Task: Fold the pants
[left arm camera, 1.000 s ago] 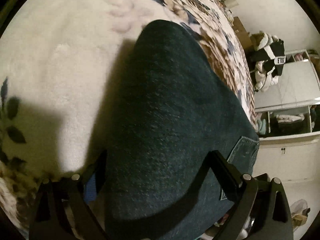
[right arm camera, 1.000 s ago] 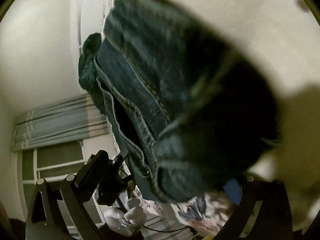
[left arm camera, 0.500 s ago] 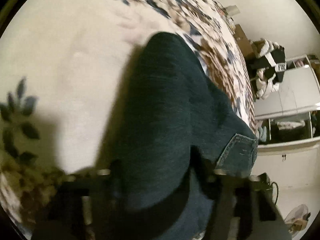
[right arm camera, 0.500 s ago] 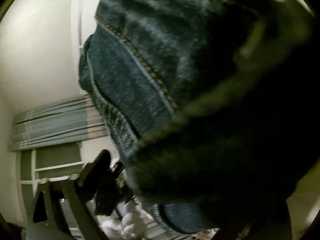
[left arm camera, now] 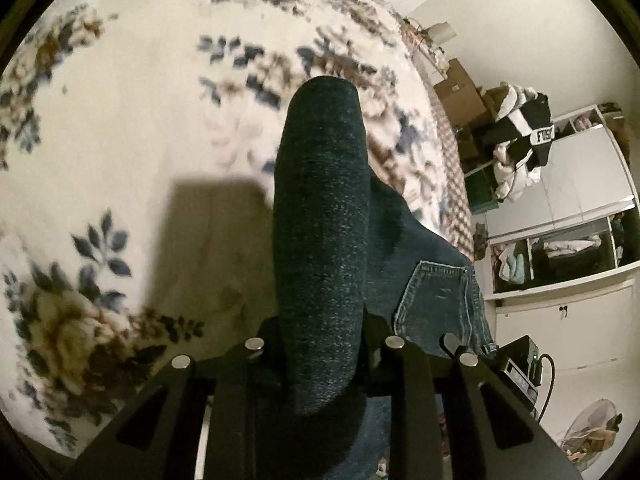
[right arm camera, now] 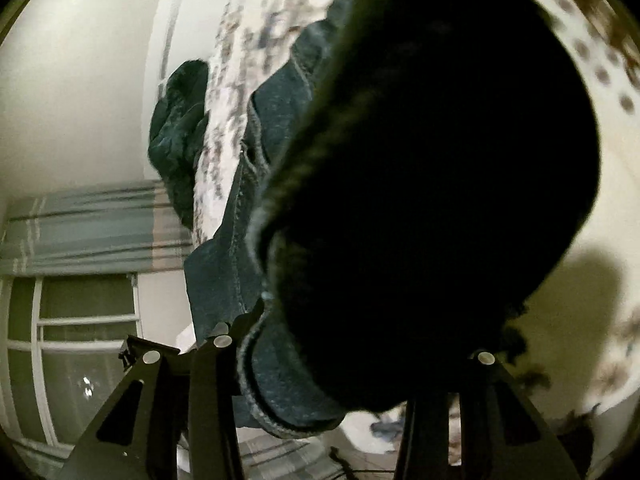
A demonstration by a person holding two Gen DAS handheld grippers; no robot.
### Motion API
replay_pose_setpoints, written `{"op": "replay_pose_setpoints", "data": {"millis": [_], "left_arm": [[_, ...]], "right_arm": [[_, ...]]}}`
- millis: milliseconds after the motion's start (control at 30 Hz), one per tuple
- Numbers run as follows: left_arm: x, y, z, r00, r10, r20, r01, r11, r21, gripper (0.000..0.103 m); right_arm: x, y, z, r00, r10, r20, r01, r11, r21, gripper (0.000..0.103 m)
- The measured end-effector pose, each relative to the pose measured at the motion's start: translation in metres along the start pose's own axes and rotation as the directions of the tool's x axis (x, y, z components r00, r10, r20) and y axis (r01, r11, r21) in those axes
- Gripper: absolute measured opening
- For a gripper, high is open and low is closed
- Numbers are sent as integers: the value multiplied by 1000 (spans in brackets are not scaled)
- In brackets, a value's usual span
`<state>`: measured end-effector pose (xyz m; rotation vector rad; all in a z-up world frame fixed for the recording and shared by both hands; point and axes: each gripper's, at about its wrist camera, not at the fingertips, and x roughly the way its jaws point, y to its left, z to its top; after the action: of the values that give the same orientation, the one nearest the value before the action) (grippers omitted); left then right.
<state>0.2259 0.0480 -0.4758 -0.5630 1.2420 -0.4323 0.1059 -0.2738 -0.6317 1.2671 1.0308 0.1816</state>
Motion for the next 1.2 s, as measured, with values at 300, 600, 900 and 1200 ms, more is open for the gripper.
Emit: {"op": "replay_pose_setpoints", "data": {"millis": [300,600,900,1200], "left_arm": [[-30,-16,106,995,-35,89,32,999,38,20],[9,6,285,993,-41,107,33,996,83,20],[98,75,392,998,56,11,-57,997,54,21],[119,118,383,997,56,-59,-57,998,-27,39]], "right_arm": [[28,95,30,998,59,25,-57,996,-75,45],[156,199,126,991,84,106,-73,991,-110,45],[312,223,207,995,25,95,-17,996,-86,45],[389,203,234,996,-83,20,83,997,8,57]]}}
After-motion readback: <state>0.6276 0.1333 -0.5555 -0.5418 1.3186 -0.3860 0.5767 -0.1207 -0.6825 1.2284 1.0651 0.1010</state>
